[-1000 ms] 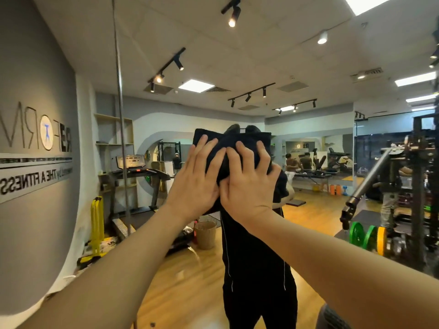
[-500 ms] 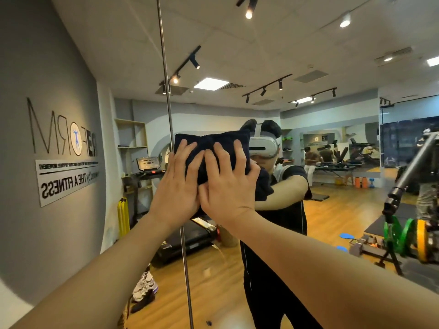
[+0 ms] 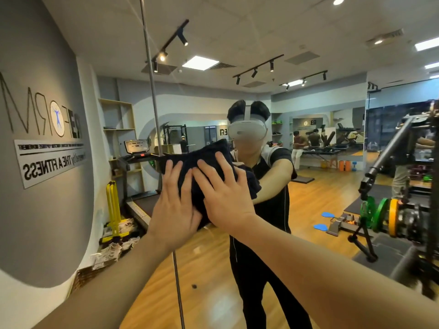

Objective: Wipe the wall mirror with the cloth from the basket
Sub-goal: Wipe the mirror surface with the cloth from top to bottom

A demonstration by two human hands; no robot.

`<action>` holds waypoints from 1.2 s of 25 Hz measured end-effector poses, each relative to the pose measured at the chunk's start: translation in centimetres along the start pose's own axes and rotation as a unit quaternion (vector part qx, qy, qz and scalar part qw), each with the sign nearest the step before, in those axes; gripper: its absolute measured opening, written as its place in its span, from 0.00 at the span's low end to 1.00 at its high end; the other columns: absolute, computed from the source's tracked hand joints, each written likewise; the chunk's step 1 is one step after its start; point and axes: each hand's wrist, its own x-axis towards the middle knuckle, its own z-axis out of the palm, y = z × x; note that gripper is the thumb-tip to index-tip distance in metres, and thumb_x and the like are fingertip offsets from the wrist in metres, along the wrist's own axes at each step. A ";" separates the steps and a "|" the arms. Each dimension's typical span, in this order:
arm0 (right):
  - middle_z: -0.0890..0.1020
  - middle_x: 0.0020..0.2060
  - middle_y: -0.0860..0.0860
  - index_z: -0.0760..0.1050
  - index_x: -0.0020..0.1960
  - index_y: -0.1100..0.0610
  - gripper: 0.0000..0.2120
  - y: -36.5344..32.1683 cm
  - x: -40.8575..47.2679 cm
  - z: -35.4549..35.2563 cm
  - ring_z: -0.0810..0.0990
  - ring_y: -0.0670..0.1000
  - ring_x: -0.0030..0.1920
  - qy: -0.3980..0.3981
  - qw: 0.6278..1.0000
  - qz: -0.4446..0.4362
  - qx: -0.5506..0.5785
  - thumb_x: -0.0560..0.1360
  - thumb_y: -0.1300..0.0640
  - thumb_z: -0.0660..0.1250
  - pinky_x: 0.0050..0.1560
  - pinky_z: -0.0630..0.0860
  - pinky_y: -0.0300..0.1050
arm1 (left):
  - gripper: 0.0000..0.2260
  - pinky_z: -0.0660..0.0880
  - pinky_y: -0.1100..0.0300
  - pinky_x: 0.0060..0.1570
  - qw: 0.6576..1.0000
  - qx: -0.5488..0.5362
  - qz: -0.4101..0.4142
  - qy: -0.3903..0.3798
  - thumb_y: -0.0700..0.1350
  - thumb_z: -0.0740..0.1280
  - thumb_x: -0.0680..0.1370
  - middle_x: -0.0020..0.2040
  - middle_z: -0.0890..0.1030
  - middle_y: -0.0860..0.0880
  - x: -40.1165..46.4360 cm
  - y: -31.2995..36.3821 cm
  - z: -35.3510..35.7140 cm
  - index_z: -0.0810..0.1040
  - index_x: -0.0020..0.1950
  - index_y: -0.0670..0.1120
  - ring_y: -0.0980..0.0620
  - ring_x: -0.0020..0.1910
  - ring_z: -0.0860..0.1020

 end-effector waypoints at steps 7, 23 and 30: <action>0.75 0.73 0.51 0.72 0.73 0.53 0.22 9.7 -8.4 -1.8 0.65 0.62 0.76 0.040 0.997 -0.046 -0.042 0.79 0.54 0.65 0.62 0.69 0.58 | 0.39 0.63 0.27 0.71 0.997 -0.025 0.066 -0.006 0.46 0.69 0.74 0.80 0.54 0.30 -0.4 10.1 5.5 0.56 0.79 0.34 0.28 0.81 0.48; 0.79 0.67 0.56 0.69 0.72 0.55 0.19 37.7 -2.1 -13.9 0.73 0.64 0.67 0.122 0.976 -0.102 -0.148 0.85 0.50 0.51 0.55 0.73 0.58 | 0.32 0.55 0.34 0.78 0.983 -0.053 0.118 0.128 0.47 0.61 0.75 0.77 0.60 0.32 23.1 29.3 6.9 0.60 0.77 0.39 0.30 0.80 0.53; 0.78 0.67 0.57 0.67 0.71 0.54 0.23 48.4 -1.1 -18.8 0.71 0.62 0.64 0.167 0.970 -0.066 -0.162 0.75 0.57 0.61 0.57 0.74 0.62 | 0.30 0.61 0.33 0.76 0.984 -0.046 0.095 0.144 0.51 0.55 0.75 0.76 0.62 0.34 32.0 39.1 7.0 0.60 0.76 0.42 0.30 0.79 0.54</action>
